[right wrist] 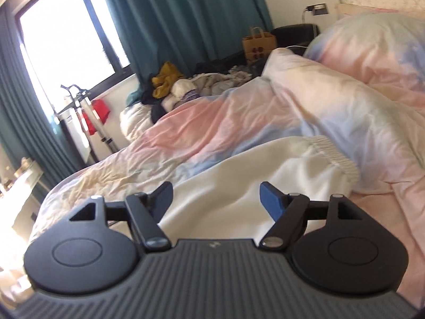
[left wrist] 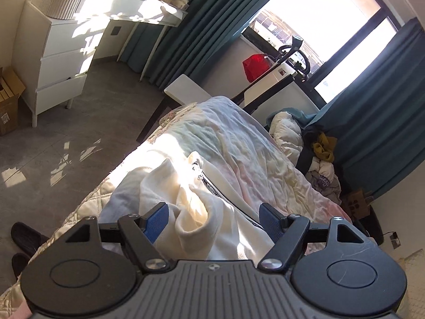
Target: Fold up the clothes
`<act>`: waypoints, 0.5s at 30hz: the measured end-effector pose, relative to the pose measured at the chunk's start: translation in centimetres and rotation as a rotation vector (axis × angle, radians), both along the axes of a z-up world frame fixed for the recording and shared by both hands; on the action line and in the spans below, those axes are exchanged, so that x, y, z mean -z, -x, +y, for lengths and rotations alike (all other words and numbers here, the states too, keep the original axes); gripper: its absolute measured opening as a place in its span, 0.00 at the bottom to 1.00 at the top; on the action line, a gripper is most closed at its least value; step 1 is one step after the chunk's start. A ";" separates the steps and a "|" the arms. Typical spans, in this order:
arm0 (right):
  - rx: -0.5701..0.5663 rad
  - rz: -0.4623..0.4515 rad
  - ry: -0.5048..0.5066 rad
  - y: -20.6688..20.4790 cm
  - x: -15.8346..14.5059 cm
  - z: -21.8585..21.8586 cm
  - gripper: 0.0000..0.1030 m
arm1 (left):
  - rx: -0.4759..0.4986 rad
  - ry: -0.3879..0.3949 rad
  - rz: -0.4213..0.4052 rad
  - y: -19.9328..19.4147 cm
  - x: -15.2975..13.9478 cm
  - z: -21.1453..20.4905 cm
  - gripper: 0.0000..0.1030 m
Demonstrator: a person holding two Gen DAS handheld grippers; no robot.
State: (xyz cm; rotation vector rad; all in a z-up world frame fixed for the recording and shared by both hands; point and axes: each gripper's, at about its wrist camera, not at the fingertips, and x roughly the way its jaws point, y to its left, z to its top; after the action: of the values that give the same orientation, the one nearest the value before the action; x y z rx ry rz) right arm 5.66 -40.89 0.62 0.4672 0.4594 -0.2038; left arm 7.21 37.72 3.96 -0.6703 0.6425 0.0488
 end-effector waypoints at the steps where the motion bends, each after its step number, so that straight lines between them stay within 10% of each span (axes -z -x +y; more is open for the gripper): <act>1: -0.040 0.002 0.000 -0.7 -0.2 1.7 0.73 | 0.018 -0.009 0.010 -0.6 0.1 -0.2 0.74; 7: -0.336 0.047 -0.054 -6.3 1.8 13.3 0.72 | 0.099 -0.045 0.033 -3.5 2.9 -1.9 0.66; 10: -0.437 0.062 -0.028 -8.1 3.6 18.1 0.72 | 0.114 -0.098 0.053 -3.9 4.0 -2.9 0.14; 15: -0.503 0.130 0.029 -8.7 6.6 20.7 0.71 | 0.160 -0.162 0.043 -1.4 3.8 -5.3 0.06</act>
State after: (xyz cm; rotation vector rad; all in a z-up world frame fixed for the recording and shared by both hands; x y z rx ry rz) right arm 14.38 -20.18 -6.02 0.2985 0.6852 0.2453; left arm 8.57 32.45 0.16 -0.4612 0.7240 -0.0331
